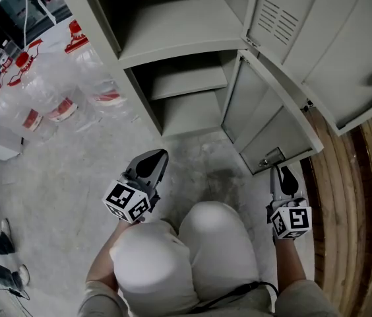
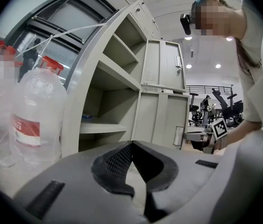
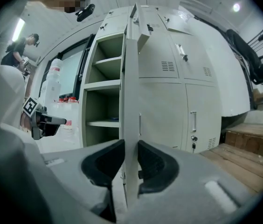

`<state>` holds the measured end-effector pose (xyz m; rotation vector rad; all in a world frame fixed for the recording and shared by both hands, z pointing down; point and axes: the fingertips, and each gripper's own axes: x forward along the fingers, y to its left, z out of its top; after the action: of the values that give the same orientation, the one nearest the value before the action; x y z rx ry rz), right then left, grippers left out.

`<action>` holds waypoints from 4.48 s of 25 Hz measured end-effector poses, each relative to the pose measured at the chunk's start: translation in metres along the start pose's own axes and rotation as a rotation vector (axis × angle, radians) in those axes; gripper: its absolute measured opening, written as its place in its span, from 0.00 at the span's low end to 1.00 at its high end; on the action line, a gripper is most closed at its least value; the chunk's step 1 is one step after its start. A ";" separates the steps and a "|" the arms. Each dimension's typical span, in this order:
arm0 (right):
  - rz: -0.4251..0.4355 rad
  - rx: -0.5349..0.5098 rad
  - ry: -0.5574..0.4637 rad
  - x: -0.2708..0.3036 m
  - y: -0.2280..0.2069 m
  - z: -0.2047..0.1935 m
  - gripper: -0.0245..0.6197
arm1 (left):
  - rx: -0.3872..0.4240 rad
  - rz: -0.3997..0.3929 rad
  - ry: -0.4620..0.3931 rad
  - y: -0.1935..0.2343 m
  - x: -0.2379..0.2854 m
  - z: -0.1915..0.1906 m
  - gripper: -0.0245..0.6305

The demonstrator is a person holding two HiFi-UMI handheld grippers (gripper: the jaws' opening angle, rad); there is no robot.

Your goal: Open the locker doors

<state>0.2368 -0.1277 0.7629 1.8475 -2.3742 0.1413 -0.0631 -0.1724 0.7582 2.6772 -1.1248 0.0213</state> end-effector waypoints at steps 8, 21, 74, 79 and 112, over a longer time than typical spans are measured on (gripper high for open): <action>-0.088 -0.035 0.029 0.005 -0.014 -0.001 0.18 | 0.000 0.002 -0.006 -0.001 -0.004 0.001 0.04; -0.149 -0.080 0.025 0.008 -0.023 0.008 0.29 | -0.007 0.000 -0.006 0.000 -0.005 0.001 0.04; 0.429 -0.049 -0.136 -0.032 0.139 0.481 0.04 | 0.016 0.168 -0.032 -0.095 -0.082 0.424 0.04; 0.461 -0.057 -0.116 -0.064 0.142 0.550 0.04 | -0.007 0.215 -0.053 -0.129 -0.114 0.503 0.04; 0.514 -0.036 -0.125 -0.194 0.148 0.690 0.04 | 0.053 0.449 -0.178 -0.255 -0.232 0.660 0.04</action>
<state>0.1092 -0.0111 0.0511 1.2229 -2.8652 0.0299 -0.0981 0.0163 0.0383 2.4488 -1.7812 -0.1131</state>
